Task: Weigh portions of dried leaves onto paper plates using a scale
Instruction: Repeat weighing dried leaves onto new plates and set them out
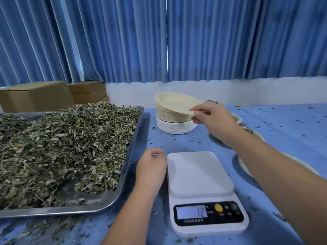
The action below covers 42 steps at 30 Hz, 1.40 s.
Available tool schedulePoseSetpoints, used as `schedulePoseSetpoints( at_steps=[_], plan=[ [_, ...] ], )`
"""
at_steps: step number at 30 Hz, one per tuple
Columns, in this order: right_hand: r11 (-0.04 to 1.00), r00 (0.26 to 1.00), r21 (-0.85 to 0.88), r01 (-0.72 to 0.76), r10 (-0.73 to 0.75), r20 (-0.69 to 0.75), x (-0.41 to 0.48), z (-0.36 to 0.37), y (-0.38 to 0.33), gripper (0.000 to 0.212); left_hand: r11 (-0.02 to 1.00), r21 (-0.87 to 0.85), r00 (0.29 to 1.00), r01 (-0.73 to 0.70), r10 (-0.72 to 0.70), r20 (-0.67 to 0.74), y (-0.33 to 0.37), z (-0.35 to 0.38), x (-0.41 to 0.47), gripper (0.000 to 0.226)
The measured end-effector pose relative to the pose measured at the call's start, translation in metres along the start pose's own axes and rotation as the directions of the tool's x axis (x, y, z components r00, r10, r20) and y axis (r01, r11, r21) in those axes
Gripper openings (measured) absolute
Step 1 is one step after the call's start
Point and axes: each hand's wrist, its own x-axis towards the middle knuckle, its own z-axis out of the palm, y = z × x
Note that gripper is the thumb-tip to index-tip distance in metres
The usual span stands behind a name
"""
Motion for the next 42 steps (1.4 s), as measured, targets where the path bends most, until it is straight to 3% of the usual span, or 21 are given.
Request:
schedulePoseSetpoints(
  at_steps=[5,8,11,13,17,22,26,29,35,42],
  plan=[
    [0.928,0.993,0.365,-0.077,0.036,0.116,-0.066,-0.027,0.003,0.034,0.998,0.021,0.998,-0.055,0.055,-0.018,-0.001,-0.005,-0.001,0.017],
    [0.883,0.986,0.454,-0.118,0.051,0.157,-0.087,-0.039,0.007,0.039,0.986,-0.165,0.999,0.009,-0.016,-0.037,0.006,-0.009,-0.003,0.019],
    [0.911,0.984,0.393,-0.124,0.061,0.17,-0.097,-0.052,0.011,0.035,0.922,-0.368,0.992,0.122,-0.122,0.023,0.013,-0.015,-0.006,0.033],
    [0.944,0.98,0.309,-0.117,0.059,0.191,-0.102,-0.057,0.013,0.035,0.908,-0.387,0.987,0.16,-0.135,0.092,0.014,-0.016,-0.009,0.037],
    [0.987,0.978,0.111,-0.116,0.094,0.185,-0.105,-0.063,0.016,0.032,0.948,-0.283,0.982,0.147,-0.106,0.155,0.012,-0.016,-0.015,0.018],
    [0.984,0.97,-0.01,-0.179,0.178,0.168,-0.107,-0.063,0.022,0.029,0.993,-0.112,0.99,0.04,-0.024,0.14,0.006,-0.018,-0.021,0.016],
    [0.989,0.97,-0.086,-0.118,0.133,0.201,-0.108,-0.064,0.026,0.023,0.997,0.064,0.994,-0.052,0.045,0.097,0.005,-0.017,-0.021,0.012],
    [0.98,0.981,-0.172,-0.099,0.125,0.146,-0.108,-0.064,0.03,0.016,0.981,0.172,0.995,-0.088,0.077,0.069,0.002,-0.017,-0.019,0.011],
    [0.958,0.985,-0.251,-0.137,0.159,0.07,-0.105,-0.063,0.035,0.025,0.984,0.18,0.999,-0.014,0.007,0.036,-0.002,-0.015,-0.011,0.029],
    [0.96,0.976,-0.204,-0.191,0.209,0.067,-0.105,-0.056,0.035,0.032,0.993,0.117,0.997,0.03,-0.037,0.06,-0.001,-0.017,-0.013,0.027]
  ],
)
